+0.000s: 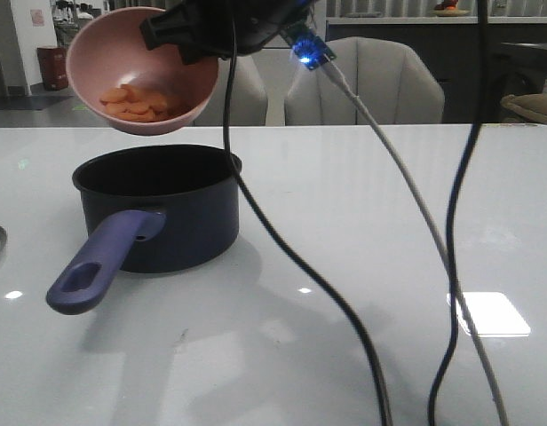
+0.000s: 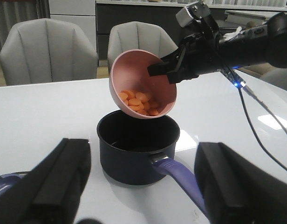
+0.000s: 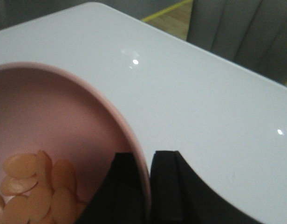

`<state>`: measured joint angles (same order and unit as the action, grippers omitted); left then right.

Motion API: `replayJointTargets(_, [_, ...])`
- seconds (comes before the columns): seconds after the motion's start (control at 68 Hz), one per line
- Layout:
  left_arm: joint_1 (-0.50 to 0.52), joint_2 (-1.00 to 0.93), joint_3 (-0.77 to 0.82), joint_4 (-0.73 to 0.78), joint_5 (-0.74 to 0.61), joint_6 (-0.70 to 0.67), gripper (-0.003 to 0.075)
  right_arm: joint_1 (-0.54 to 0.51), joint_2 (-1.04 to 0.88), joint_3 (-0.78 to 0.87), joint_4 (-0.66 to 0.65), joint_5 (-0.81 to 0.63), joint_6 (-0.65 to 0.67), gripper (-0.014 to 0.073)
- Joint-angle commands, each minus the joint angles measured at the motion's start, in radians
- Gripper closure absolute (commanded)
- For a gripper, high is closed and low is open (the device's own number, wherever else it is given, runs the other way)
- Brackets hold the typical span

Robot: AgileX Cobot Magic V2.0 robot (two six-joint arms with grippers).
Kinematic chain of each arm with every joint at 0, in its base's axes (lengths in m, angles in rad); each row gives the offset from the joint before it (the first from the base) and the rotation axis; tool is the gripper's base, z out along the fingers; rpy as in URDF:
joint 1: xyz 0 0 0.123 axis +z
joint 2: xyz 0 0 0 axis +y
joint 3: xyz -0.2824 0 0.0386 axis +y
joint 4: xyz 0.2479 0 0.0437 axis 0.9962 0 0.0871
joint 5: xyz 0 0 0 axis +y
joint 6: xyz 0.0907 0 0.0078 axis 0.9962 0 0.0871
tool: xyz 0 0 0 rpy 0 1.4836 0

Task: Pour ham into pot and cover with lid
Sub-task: 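Lift the pink bowl and carry it over the saucepan, then tilt the pink bowl to pour the ham slices into the saucepan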

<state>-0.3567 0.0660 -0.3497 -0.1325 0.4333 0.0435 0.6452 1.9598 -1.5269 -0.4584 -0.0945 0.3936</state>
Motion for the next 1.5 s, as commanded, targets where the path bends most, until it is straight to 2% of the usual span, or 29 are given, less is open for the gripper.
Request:
replayJointTargets(0.0, [-0.008,0.013,-0.026,-0.014,-0.083,-0.002,0.0209,-0.025,-0.066,0.010,-0.012,-0.223,-0.039,0.0459])
replayJointTargets(0.088, [-0.008,0.013,-0.026,-0.014,-0.083,-0.002,0.0209,-0.034,-0.065,0.041,0.021,-0.315,-0.107,0.0459])
replayJointTargets(0.162, [-0.008,0.013,-0.026,-0.014,-0.083,-0.002,0.0209,-0.036,-0.065,0.080,0.080,-0.412,-0.222,0.0459])
replayJointTargets(0.382, [-0.008,0.013,-0.026,-0.014,-0.083,-0.002,0.0209,-0.022,-0.063,0.206,0.339,-0.715,-0.688,0.0459])
replayJointTargets(0.529, [-0.008,0.013,-0.026,-0.014,-0.083,-0.002,0.0209,-0.011,-0.047,0.243,0.354,-0.841,-0.927,0.0459])
replayJointTargets(0.926, [-0.008,0.013,-0.026,-0.014,-0.083,-0.002,0.0209,0.056,0.055,0.243,0.386,-0.951,-1.382,0.0459])
replayJointTargets(1.103, [-0.008,0.013,-0.026,-0.014,-0.083,-0.002,0.0209,0.078,0.112,0.243,0.431,-1.167,-1.606,0.0459])
replayJointTargets(1.191, [-0.008,0.013,-0.026,-0.014,-0.083,-0.002,0.0209,0.078,0.123,0.241,0.437,-1.193,-1.627,0.0459])
replayJointTargets(1.279, [-0.008,0.013,-0.026,-0.014,-0.083,-0.002,0.0209,0.078,0.123,0.241,0.471,-1.193,-1.545,0.0459])
replayJointTargets(1.309, [-0.008,0.013,-0.026,-0.014,-0.083,-0.002,0.0209,0.079,0.120,0.241,0.492,-1.193,-1.493,0.0459])
replayJointTargets(1.324, [-0.008,0.013,-0.026,-0.014,-0.083,-0.002,0.0209,0.079,0.117,0.241,0.516,-1.193,-1.426,0.0459])
replayJointTargets(1.338, [-0.008,0.013,-0.026,-0.014,-0.083,-0.002,0.0209,0.079,0.116,0.241,0.516,-1.193,-1.426,0.0459])
replayJointTargets(1.441, [-0.008,0.013,-0.026,-0.014,-0.083,-0.002,0.0209,0.079,0.093,0.241,0.613,-1.154,-1.107,0.0461])
replayJointTargets(1.485, [-0.008,0.013,-0.026,-0.014,-0.083,-0.002,0.0209,0.079,0.074,0.241,0.645,-1.090,-0.944,0.0461])
